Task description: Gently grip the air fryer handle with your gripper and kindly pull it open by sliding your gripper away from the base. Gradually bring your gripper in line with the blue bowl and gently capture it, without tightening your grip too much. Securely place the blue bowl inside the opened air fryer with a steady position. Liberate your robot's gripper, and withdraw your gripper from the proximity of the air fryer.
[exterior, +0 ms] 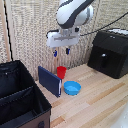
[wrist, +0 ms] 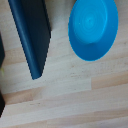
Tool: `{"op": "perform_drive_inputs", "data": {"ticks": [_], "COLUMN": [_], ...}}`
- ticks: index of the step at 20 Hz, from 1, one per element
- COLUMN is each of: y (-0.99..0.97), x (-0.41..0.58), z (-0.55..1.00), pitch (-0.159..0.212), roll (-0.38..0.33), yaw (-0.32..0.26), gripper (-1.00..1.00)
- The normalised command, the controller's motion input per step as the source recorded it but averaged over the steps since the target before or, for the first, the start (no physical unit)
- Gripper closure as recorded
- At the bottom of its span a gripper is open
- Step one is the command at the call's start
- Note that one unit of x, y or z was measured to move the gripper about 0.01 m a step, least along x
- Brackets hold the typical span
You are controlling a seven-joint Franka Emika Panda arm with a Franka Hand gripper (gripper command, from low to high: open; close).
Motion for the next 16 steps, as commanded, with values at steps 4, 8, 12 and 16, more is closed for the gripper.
{"op": "perform_drive_inputs", "data": {"ticks": [4,8,12,16], "y": [0.05,0.02,0.03,0.05], "x": [-0.001,0.000,0.000,-0.009], "z": [0.01,0.00,0.00,0.01], "pitch": [-0.024,-0.010,-0.005,-0.001], "roll": [-0.012,0.000,0.000,-0.004], "yaw": [-0.350,-0.375,-0.375,-0.353], "gripper": [-1.00,-1.00,-1.00,-1.00]}}
